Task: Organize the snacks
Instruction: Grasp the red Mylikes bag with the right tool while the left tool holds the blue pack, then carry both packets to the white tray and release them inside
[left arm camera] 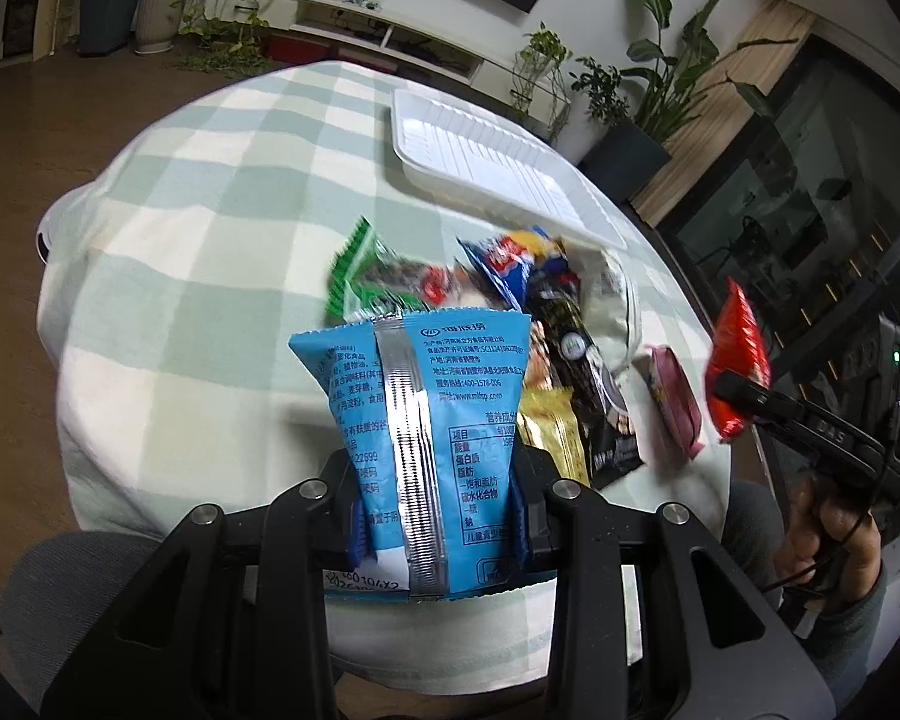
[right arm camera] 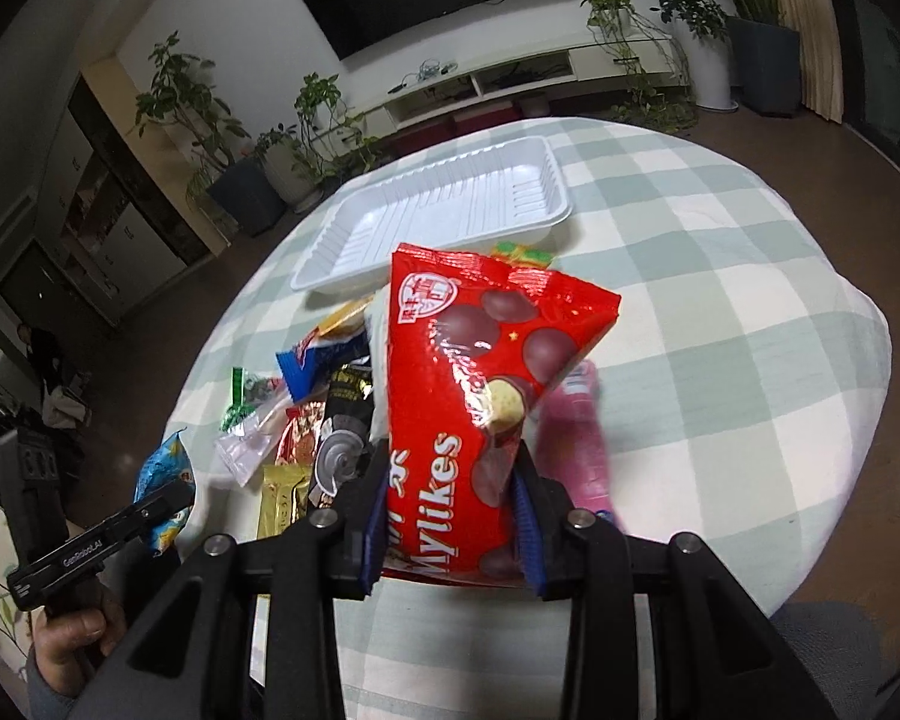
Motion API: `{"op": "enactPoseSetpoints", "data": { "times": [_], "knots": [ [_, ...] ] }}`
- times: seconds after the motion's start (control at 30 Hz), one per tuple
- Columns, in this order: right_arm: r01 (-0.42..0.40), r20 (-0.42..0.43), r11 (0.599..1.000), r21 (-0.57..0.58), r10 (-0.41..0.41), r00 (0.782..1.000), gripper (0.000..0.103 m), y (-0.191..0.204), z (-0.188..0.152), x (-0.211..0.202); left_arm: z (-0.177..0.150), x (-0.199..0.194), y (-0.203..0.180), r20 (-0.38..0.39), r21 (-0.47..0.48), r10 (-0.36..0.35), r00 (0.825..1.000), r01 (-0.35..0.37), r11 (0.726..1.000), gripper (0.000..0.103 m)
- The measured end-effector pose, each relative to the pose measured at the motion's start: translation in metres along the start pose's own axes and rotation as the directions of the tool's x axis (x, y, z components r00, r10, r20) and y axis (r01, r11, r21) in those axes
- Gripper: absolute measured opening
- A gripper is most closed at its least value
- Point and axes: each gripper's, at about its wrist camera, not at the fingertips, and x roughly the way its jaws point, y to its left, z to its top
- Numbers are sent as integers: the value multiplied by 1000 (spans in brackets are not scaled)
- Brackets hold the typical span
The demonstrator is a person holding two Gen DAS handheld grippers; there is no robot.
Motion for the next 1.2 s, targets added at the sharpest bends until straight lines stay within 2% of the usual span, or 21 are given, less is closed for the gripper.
{"op": "enactPoseSetpoints", "data": {
  "times": [0.2,0.33,0.57,0.7,0.8,0.97,1.2],
  "knots": [
    [25,55,998,60,-28,998,37,-37,15,-18,25,-13,14,37,-18,19,999,-19,1000,31],
    [68,75,994,87,-75,994,37,-65,28,-25,51,-24,17,78,8,52,996,-53,999,31],
    [121,111,986,111,-133,985,37,-102,68,-30,125,-17,6,101,100,97,990,-107,989,31],
    [112,123,993,49,-117,985,37,-92,107,-20,171,7,-16,86,181,107,991,-121,976,31],
    [83,119,996,-37,-78,990,37,-71,144,2,204,38,-34,52,232,109,993,-118,965,31],
    [50,29,988,-146,-46,998,37,-38,197,66,244,103,-47,-31,272,141,990,-128,954,31],
    [46,-101,980,-192,-66,993,37,-18,230,159,263,186,-39,-119,272,183,976,-146,951,31]
  ]
}}
